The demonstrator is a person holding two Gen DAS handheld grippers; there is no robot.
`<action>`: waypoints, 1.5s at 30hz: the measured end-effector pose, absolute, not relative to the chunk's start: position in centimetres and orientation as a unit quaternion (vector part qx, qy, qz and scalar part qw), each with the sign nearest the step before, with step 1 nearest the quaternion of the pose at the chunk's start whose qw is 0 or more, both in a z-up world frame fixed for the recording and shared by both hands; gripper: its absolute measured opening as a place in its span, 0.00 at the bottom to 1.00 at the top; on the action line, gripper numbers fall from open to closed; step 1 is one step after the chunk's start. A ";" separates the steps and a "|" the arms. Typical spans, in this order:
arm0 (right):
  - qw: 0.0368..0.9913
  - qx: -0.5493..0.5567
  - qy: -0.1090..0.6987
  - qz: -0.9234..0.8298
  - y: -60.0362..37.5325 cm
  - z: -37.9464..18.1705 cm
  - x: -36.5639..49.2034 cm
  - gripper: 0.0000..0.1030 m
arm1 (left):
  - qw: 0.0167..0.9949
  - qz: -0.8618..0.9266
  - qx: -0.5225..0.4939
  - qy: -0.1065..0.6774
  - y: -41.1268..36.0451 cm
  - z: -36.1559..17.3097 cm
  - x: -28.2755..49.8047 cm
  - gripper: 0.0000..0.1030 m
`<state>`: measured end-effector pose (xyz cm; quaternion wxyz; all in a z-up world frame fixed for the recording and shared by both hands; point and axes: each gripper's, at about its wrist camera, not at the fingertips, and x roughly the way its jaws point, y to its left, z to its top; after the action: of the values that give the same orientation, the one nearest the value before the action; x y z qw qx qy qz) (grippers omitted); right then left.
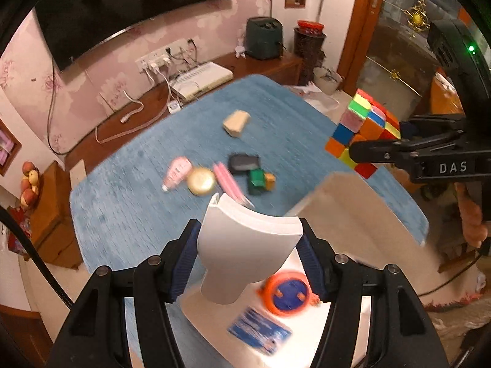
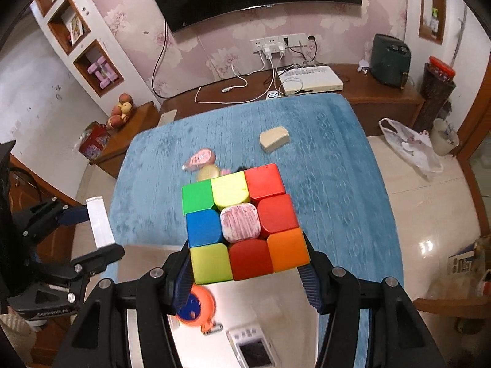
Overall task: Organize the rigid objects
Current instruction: 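Carry the white holder with the left tool while the right tool carries the Rubik's cube to the tray, then open the left tool over the tray while the right tool releases the Rubik's cube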
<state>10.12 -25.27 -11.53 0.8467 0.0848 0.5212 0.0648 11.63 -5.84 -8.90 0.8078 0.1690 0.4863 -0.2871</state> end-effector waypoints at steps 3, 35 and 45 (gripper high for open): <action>0.844 0.080 0.527 0.061 -24.6 -12.2 8.5 0.58 | 0.795 -0.295 0.176 0.500 -6.2 -9.8 9.1 0.63; 0.788 0.008 0.614 0.047 -18.7 -24.0 6.2 0.58 | 0.717 -0.273 0.223 0.602 -6.8 -22.7 -0.7 0.63; 0.776 0.010 0.629 0.047 -18.3 -25.9 7.6 0.56 | 0.725 -0.266 0.202 0.602 -6.2 -23.0 -0.7 0.64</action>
<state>7.59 -18.26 -25.87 0.7760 0.0104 0.6289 0.0474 -0.69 -6.20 -23.01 0.7251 0.2024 0.6020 -0.2662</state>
